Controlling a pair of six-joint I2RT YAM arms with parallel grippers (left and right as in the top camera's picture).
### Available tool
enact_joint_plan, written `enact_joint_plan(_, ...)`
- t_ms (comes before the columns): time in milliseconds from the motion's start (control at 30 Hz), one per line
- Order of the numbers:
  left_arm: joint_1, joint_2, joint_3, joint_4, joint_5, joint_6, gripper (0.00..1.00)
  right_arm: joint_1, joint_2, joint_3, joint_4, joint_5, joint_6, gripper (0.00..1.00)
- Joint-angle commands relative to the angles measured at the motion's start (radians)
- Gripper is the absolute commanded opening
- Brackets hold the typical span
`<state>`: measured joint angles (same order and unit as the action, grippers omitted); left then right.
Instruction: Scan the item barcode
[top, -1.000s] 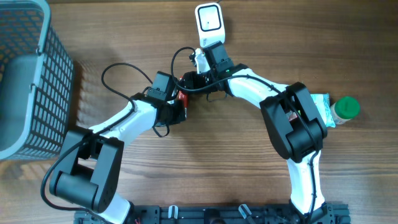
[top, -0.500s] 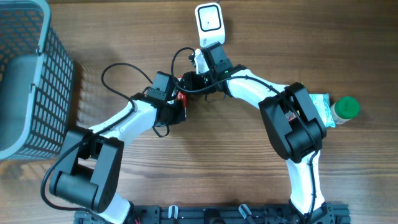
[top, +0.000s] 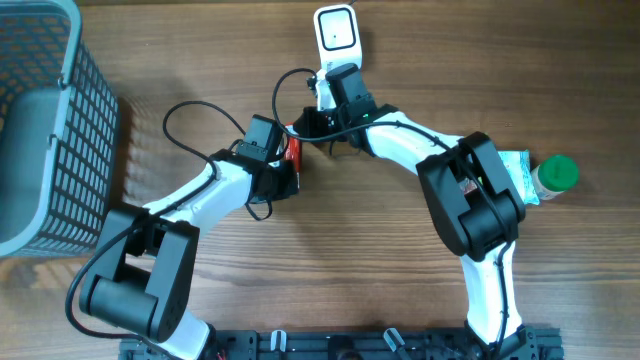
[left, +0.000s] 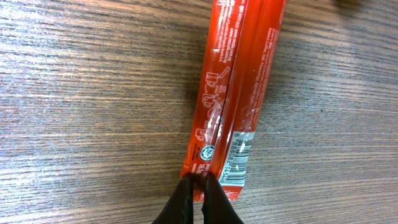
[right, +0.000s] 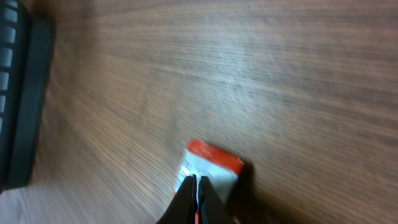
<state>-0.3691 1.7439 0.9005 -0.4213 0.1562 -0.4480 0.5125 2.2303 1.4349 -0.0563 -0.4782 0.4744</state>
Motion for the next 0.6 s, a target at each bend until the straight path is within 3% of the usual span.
enact_joint_plan(0, 0.001, 0.027, 0.001, -0.005, -0.019, -0.001, 0.04, 0.04, -0.006, 0.013, 0.034, 0.049, -0.029, 0.04)
enact_joint_plan(367, 0.001, 0.027, 0.001, -0.004, -0.019, -0.001, 0.04, 0.06, 0.039, 0.012, 0.052, 0.08, -0.027, 0.04)
enact_joint_plan(567, 0.001, 0.027, 0.001, -0.004, -0.019, -0.001, 0.04, 0.053, 0.053, 0.012, -0.023, 0.095, -0.027, 0.04)
